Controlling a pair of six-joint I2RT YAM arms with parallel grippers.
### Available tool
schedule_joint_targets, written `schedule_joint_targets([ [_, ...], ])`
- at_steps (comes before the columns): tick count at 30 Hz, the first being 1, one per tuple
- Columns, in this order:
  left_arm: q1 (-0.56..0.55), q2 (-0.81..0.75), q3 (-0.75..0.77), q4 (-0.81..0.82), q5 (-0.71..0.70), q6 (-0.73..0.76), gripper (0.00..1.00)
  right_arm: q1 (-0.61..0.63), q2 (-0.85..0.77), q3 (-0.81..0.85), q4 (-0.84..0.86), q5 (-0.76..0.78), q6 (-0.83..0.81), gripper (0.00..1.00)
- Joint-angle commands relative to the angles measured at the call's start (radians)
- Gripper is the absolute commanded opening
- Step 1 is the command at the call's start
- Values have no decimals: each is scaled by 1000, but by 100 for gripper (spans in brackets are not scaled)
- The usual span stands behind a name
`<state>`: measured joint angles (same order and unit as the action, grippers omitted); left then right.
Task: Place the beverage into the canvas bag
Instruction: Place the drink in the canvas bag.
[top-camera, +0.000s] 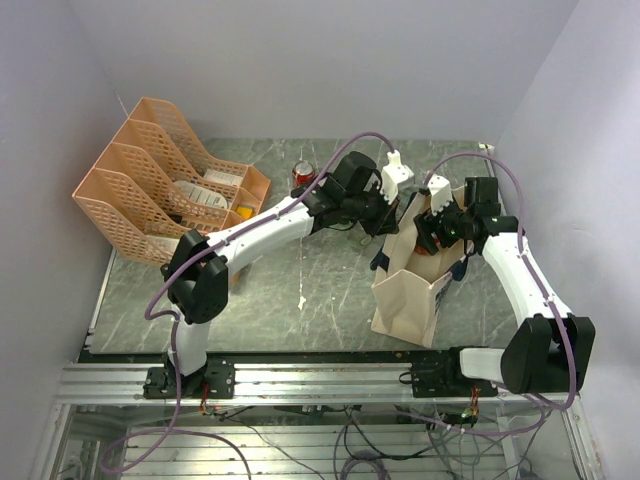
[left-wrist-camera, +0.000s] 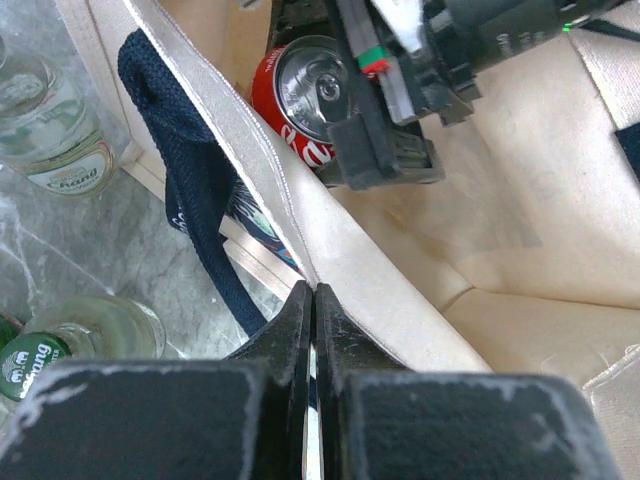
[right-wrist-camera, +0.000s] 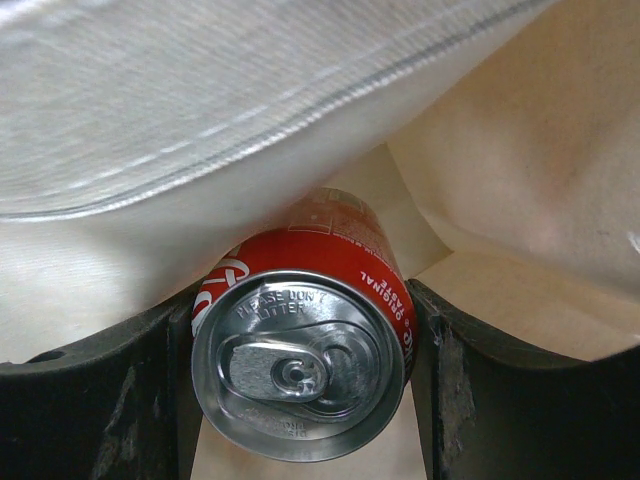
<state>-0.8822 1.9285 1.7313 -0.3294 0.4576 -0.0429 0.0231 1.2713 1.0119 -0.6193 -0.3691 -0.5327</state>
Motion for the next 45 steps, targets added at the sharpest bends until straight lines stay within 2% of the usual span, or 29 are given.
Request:
schedule_joint_targets([
  [1, 3, 5, -7, 16, 37, 44, 7, -23, -1, -38, 135, 19, 16, 25],
  [14, -22, -9, -35, 20, -55, 85, 7, -71, -2, -35, 71, 162, -31, 25],
  [22, -31, -16, -49, 25, -79, 109, 7, -104, 29, -86, 116, 135, -55, 28],
  [32, -44, -20, -65, 26, -91, 139, 7, -115, 77, -152, 158, 89, -64, 35],
  [40, -49, -23, -68, 25, -85, 147, 7, -137, 104, -191, 180, 115, -75, 46],
  [45, -51, -18, -63, 23, -79, 149, 7, -149, 113, -202, 211, 146, -72, 49],
])
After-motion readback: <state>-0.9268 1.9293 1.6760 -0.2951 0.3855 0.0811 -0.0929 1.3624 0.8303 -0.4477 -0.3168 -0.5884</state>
